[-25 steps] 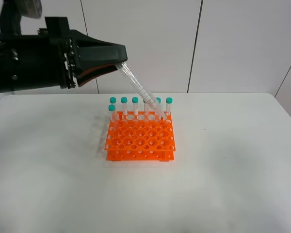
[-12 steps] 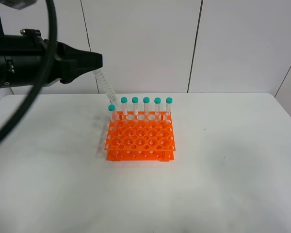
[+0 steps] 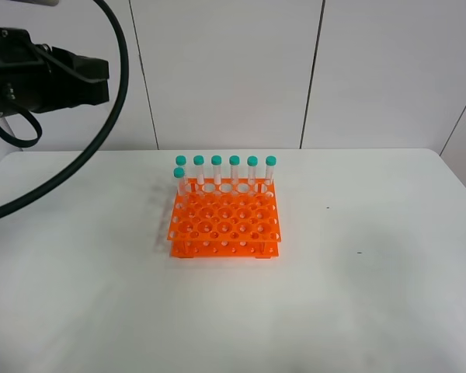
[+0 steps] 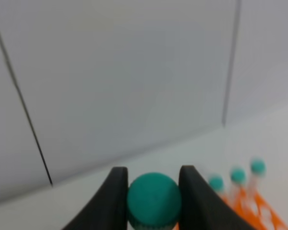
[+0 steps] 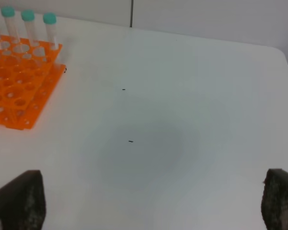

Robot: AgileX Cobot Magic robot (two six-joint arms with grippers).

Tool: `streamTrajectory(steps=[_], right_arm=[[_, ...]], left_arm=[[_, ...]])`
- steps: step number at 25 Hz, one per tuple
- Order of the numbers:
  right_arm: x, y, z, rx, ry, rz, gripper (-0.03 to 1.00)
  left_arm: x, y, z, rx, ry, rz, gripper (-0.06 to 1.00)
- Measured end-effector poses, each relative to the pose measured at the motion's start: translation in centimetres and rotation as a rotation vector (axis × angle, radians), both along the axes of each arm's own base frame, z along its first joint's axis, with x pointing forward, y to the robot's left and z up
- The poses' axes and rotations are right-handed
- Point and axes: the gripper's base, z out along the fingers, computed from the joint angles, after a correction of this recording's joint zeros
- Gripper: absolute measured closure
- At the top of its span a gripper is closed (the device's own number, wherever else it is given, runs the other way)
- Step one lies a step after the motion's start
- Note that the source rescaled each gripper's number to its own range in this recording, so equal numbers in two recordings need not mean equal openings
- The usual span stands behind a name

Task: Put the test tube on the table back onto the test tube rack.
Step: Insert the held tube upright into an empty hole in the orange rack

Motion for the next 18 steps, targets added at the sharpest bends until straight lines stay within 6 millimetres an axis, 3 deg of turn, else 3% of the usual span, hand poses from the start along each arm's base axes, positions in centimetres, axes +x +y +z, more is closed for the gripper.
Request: streamTrajectory(steps=[5,13,18], right_arm=[[0.0,0.0,0.0,0.000,0.000,0.000,-0.03],[0.0,0.0,0.0,0.000,0.000,0.000,-0.03],[0.0,0.0,0.0,0.000,-0.002,0.000,-0.03]], left_arm=[[2.1,-1.4,-2.4,0.055,0.028,-0.028,0.94],[2.5,-8.0,-7.3,0.196,0.053,-0.264,0.94],[4.4,-9.8,-10.5,0.169,0.062,-0.278,0.94]])
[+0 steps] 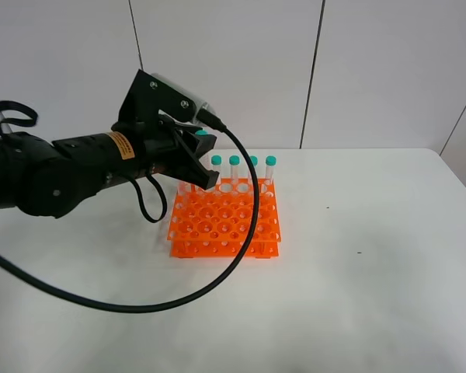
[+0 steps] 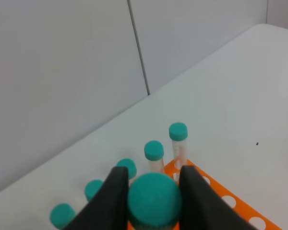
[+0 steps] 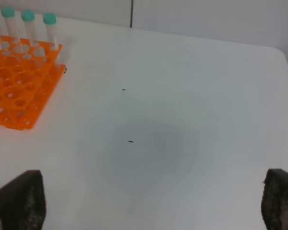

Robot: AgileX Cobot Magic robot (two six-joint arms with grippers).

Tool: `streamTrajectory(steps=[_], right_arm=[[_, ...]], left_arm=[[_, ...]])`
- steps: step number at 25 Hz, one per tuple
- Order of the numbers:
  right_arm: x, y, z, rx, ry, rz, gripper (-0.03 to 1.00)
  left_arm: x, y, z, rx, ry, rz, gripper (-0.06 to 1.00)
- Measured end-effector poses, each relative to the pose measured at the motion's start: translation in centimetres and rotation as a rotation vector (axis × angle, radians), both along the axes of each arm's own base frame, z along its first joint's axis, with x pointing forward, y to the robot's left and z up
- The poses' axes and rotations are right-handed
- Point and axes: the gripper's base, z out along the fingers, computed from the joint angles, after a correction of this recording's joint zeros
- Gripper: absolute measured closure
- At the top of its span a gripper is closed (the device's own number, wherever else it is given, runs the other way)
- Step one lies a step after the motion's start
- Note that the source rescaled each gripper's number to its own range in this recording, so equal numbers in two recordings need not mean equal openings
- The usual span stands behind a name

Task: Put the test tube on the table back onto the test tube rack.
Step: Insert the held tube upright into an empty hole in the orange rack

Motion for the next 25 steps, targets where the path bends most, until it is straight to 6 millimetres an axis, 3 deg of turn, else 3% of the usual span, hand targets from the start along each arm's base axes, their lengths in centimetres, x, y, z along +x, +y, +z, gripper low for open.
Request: streamTrajectory(steps=[6,12,18,25], right_arm=[[0.0,0.0,0.0,0.000,0.000,0.000,-0.03],[0.0,0.0,0.0,0.000,0.000,0.000,-0.03],[0.0,0.0,0.0,0.000,0.000,0.000,-0.03],[0.0,0.0,0.0,0.002,0.000,0.002,-0.03]], left_arm=[[2.8,-1.0,-1.6,-0.024,0.044,0.042,0.94],[5.3,0.5,-2.4,-0.004,0.087,0.119,0.94],[5.9,0.6,-3.8,-0.009,0.160,0.149,0.94],[6.9,0.7,-3.0,-0.029,0.149,0.167,0.94]])
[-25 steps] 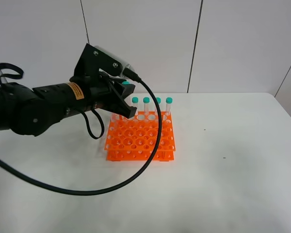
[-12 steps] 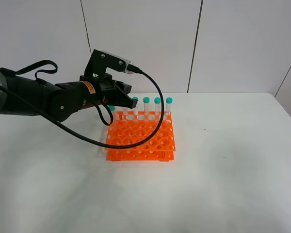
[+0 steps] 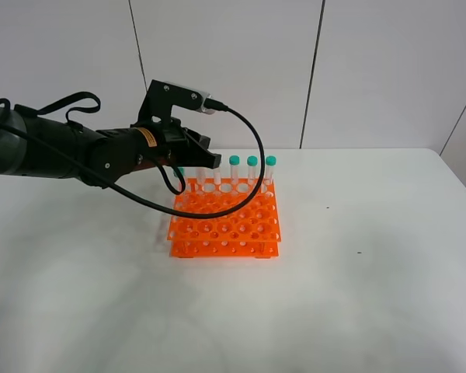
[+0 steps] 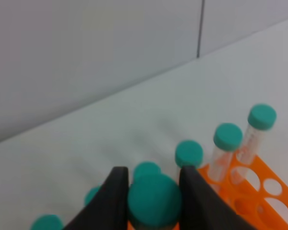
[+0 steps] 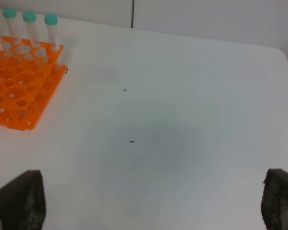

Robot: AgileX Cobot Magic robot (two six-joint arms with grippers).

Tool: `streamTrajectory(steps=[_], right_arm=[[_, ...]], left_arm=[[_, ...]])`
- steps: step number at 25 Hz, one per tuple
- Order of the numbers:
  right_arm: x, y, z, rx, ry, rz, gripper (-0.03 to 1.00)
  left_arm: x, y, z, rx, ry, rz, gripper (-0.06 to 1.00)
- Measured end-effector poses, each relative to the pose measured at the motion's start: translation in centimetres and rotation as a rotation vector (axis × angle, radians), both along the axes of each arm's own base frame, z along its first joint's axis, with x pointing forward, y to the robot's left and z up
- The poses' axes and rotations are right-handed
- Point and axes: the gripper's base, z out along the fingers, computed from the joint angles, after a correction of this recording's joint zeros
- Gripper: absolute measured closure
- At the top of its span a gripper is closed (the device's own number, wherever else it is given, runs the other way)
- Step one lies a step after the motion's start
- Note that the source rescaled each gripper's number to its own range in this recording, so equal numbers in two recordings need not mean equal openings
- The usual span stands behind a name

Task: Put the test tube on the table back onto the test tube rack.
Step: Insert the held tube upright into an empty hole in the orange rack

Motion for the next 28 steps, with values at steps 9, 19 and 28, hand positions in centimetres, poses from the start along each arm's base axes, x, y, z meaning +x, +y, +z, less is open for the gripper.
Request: streamTrajectory(steps=[9,19,28], right_arm=[[0.0,0.0,0.0,0.000,0.000,0.000,-0.03],[0.0,0.0,0.0,0.000,0.000,0.000,-0.03],[0.0,0.0,0.0,0.000,0.000,0.000,-0.03]], left_arm=[[0.7,-0.2,-2.8,0.018,0.036,0.003,0.94],[1.0,-0.4,-4.9,0.033,0.067,0.002,0.94],[1.2,-0.4,-6.2,0.035,0.092,0.007,0.94]])
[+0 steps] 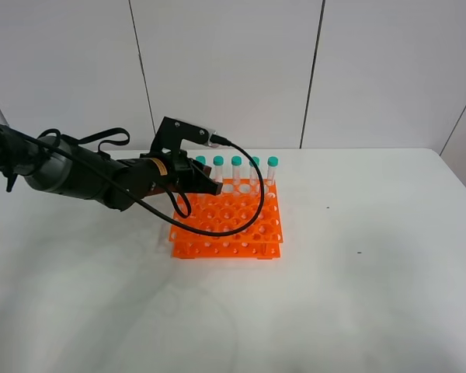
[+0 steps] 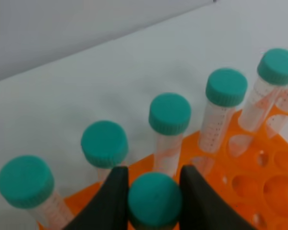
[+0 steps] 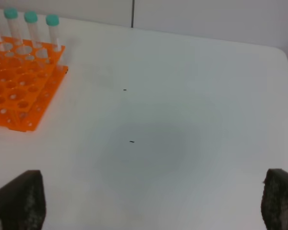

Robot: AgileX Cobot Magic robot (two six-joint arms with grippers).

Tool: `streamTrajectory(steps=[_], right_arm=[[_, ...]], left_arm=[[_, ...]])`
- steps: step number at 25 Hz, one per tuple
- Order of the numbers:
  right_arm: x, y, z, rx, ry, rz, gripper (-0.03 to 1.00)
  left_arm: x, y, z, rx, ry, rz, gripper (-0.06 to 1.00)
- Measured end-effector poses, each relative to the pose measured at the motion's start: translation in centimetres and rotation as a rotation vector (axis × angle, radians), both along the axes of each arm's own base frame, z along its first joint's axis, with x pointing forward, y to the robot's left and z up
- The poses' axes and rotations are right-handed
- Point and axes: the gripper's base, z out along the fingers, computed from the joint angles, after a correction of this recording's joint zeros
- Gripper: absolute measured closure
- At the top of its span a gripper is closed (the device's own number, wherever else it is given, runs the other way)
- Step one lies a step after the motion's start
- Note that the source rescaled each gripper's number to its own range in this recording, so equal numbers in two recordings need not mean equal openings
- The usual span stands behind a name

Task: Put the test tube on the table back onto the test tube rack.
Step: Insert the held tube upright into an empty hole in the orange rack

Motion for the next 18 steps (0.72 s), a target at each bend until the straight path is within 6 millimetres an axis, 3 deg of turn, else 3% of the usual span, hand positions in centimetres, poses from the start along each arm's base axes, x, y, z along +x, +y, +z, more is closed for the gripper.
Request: streamTrajectory(steps=[18], right_arm=[[0.00,0.00,0.00,0.000,0.000,0.000,-0.03]], left_arm=[[0.07,-0.04,-0.23,-0.025,0.011,0.016,0.94]])
